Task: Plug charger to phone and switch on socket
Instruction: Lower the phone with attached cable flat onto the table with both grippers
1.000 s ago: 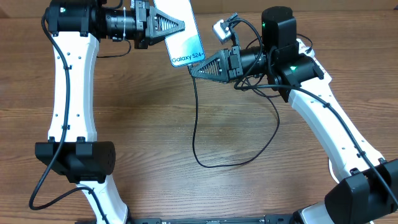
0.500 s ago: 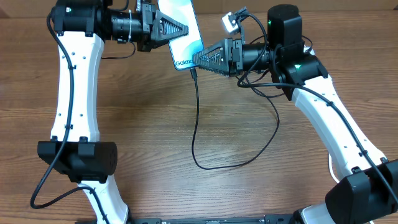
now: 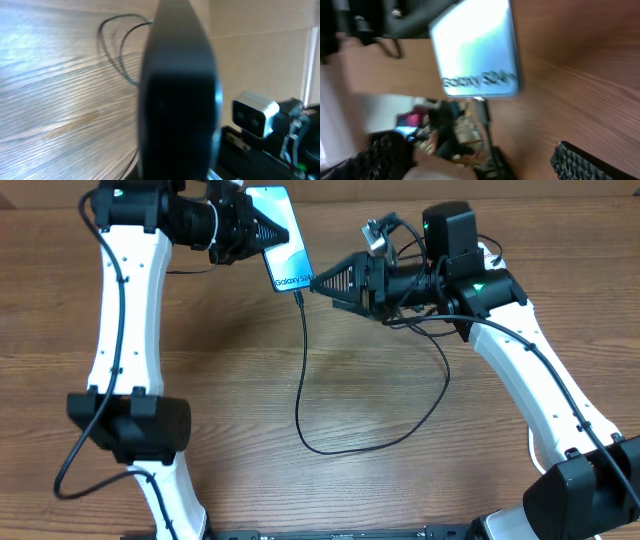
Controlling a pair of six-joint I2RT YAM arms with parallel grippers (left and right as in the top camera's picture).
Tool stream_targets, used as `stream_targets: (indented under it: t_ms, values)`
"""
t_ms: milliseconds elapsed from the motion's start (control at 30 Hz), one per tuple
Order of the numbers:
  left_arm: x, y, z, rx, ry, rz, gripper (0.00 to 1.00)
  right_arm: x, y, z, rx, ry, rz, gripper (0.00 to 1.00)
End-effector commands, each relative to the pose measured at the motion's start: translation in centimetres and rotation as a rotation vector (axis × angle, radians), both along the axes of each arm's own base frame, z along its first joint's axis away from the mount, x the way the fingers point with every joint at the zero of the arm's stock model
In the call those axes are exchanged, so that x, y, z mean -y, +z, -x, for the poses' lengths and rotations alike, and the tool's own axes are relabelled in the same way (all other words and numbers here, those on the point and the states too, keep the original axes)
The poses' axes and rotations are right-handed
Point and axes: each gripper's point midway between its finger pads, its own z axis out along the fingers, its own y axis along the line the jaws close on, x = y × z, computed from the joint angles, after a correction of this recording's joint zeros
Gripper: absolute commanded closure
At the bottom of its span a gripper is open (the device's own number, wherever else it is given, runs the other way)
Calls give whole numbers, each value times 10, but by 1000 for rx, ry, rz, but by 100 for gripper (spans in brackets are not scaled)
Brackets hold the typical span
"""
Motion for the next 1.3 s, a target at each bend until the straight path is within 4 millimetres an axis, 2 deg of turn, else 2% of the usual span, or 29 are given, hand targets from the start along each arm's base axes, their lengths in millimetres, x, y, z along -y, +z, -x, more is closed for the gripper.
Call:
stream_targets:
  t_ms: [0, 133, 267, 400, 567, 833, 1033, 1133, 1267]
  values:
    - [12, -36, -5, -31, -69, -31, 96, 20, -19, -19, 76, -133, 183, 0]
    - [34, -75, -1, -72, -169, -53, 96, 36, -40, -19, 45, -189, 302, 0]
    - [55, -115, -1, -138, -219, -71, 96, 46, -51, -21, 24, -231, 373, 0]
    - [63, -154, -5, -203, -236, -74, 96, 53, -58, -22, 22, -252, 419, 0]
    - [64, -193, -8, -271, -238, -79, 96, 55, -59, -21, 51, -231, 437, 0]
    - [66, -218, -18, -257, -242, -83, 94, 59, -64, -23, 52, -249, 462, 0]
    - [58, -247, -21, -264, -236, -158, 95, 59, -68, -26, 51, -255, 473, 0]
    - [59, -251, -24, -257, -235, -158, 94, 59, -68, -27, 53, -256, 472, 0]
    - [60, -255, -27, -258, -222, -155, 86, 59, -68, -27, 54, -256, 471, 0]
